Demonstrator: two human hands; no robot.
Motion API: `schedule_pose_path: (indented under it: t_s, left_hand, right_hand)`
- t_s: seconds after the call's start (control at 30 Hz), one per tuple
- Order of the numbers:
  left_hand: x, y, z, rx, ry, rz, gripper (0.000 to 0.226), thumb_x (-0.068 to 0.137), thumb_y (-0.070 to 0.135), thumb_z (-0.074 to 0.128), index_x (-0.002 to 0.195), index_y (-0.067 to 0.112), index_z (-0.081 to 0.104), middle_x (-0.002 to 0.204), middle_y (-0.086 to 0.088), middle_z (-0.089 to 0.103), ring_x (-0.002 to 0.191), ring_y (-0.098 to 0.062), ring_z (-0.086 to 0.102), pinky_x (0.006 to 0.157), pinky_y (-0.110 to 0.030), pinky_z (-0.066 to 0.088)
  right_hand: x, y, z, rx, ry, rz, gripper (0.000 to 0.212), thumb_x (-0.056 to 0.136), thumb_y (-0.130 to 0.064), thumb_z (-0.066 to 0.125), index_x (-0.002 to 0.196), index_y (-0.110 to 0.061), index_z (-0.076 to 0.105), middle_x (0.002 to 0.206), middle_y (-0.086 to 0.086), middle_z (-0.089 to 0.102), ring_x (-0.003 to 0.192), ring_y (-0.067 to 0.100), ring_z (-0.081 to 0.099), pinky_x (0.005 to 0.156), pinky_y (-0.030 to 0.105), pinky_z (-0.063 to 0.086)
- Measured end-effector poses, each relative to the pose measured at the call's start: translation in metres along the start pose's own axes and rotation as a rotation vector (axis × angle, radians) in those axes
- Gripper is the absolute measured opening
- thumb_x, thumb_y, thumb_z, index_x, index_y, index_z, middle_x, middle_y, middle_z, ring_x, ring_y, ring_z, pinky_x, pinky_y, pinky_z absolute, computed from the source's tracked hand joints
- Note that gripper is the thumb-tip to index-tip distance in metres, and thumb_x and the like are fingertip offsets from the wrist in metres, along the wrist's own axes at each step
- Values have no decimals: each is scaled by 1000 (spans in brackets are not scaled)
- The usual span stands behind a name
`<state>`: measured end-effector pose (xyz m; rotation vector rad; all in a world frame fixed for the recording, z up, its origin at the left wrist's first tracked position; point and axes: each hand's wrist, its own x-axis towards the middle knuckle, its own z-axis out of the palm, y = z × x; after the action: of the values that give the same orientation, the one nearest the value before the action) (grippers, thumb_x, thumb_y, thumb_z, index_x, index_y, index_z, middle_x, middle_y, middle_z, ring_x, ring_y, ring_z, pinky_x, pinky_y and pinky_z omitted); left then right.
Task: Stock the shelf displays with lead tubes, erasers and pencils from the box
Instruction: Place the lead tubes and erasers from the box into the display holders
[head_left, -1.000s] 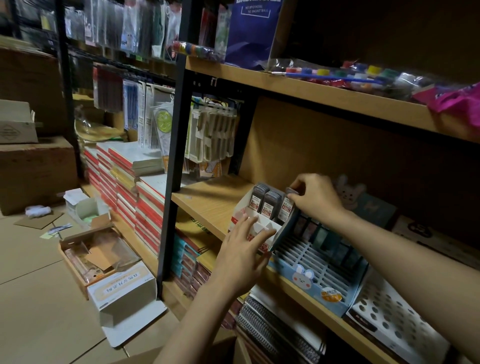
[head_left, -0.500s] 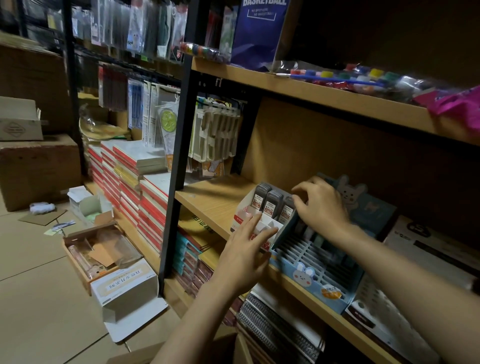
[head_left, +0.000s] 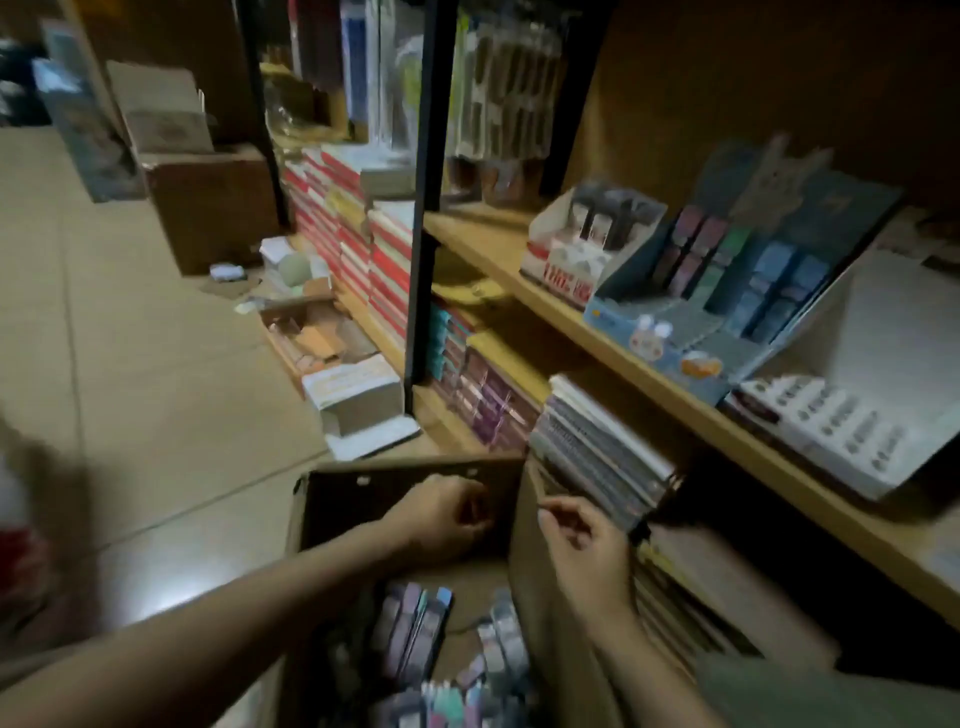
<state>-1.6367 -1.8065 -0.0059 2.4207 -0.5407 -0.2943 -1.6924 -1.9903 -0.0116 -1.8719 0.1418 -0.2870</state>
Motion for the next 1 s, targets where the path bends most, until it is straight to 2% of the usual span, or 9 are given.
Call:
schedule_pose_path:
  t_s: [0.07,0.17,0.3,0.4,0.47,0.57,0.67,0.83,1.0]
  left_hand:
    - [-27,-25,37,-31,-60,-215,16,90,28,65,101,18,71,99,0,71,90,-13,65,70,-18,42]
    - [-61,-52,97,-169,-31,-479,15,90,23,65,101,13,71,102,-4,71,88,-13,63,74,-21,46]
    - [-86,-67,163,-276,-10,-694,16,86,19,71,101,15,70,104,-4,72,93,-14,65,77,-21,47]
    - [-92,-75,188,-340,25,-795,29,81,19,76,108,16,64,107,-3,69,94,-15,64,78,-25,52]
    - [-93,-80,200,-377,86,-854,39,77,17,79,112,18,60,114,-4,63,97,-15,62,80,-28,55]
    - [-95,-86,213,-400,112,-902,54,71,16,83,117,20,56,121,-3,54,105,-18,57,89,-35,55]
    - [-95,-92,219,-373,88,-856,65,69,17,84,125,20,52,121,-3,54,110,-20,55,91,-31,52]
    - [-92,-104,215,-445,68,-757,65,67,5,85,122,15,53,113,3,62,97,-8,60,71,-15,53]
    - [-87,-105,214,-621,220,-779,46,72,-6,78,107,14,56,89,8,65,76,4,64,56,-8,49]
  right_hand:
    - [-18,37,12,-68,-142,158,23,87,5,64,85,-18,68,85,-4,70,82,9,65,71,10,48]
    - [-35,82,24,-213,-395,380,21,84,6,67,103,-2,67,104,14,68,94,20,62,81,24,49]
    - [-36,114,29,-434,-636,380,24,80,-1,74,98,-14,64,104,5,64,94,16,61,81,25,52]
    - [-34,131,29,-694,-760,328,31,77,-16,82,102,-20,65,98,-3,62,86,10,58,67,17,48]
    - [-34,142,34,-782,-824,318,39,76,-21,83,110,-19,66,100,-2,62,85,12,61,73,25,53]
    - [-36,154,50,-843,-942,259,44,74,-25,84,113,-15,68,98,-2,63,87,14,61,83,33,54]
    - [-39,164,68,-977,-1052,157,56,71,-36,85,119,-16,66,118,3,56,106,21,57,90,35,51]
    - [-49,178,84,-1159,-1105,-13,55,74,-46,80,117,-16,65,121,4,52,114,24,51,82,33,47]
    - [-48,186,81,-1048,-1002,43,28,80,-33,78,104,-19,69,122,1,54,118,23,51,88,31,44]
